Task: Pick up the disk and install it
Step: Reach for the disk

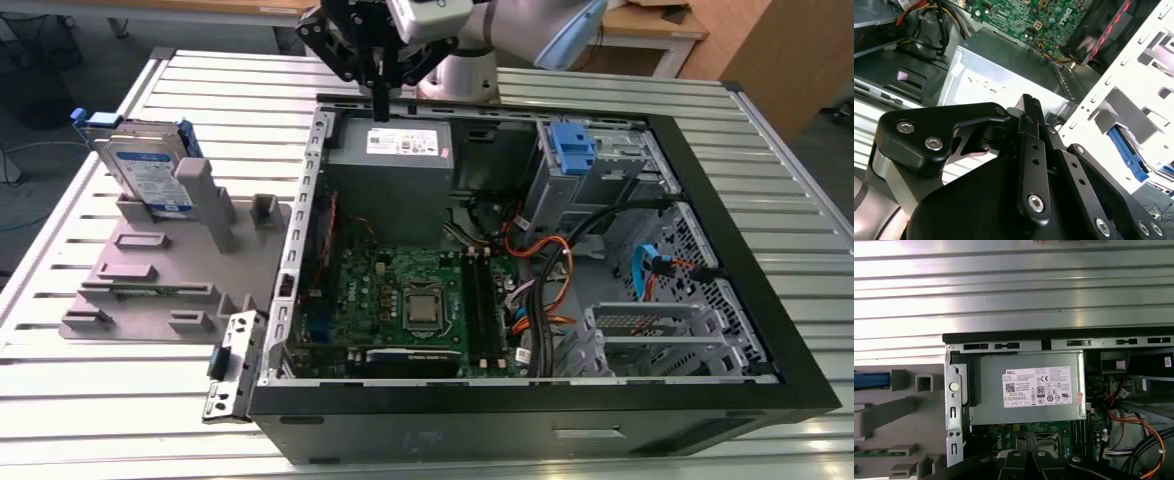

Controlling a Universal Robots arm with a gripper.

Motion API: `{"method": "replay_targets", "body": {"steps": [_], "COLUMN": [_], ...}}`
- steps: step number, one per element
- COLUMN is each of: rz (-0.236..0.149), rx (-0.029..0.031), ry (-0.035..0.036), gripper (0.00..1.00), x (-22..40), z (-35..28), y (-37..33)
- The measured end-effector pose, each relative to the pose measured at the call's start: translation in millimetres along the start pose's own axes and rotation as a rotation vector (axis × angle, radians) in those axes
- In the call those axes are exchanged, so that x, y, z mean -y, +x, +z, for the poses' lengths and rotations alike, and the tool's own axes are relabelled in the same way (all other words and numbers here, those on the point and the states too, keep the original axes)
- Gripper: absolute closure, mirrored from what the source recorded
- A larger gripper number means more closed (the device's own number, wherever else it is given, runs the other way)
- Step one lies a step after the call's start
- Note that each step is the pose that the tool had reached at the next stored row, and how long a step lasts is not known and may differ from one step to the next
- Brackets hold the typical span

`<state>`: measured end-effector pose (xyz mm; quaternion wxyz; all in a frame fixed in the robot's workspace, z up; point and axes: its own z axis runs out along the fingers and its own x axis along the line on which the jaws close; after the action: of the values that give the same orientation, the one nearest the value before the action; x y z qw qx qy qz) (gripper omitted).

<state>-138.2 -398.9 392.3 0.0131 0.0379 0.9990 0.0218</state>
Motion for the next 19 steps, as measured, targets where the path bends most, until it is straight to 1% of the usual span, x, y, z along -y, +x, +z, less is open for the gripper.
{"method": "replay_targets", "body": {"steps": [3,10,19], "rz": [0.000,0.000,0.001], "rx": [-0.0001,-0.0001,-0.0001], "ry": [0.0001,0.0001,0.0002], "gripper": [0.89,0.89,0.89], "x": [0.5,1.5,2.9], "z": [0.1,0.4,1.6], "y": [6.9,18.8,37.2]}}
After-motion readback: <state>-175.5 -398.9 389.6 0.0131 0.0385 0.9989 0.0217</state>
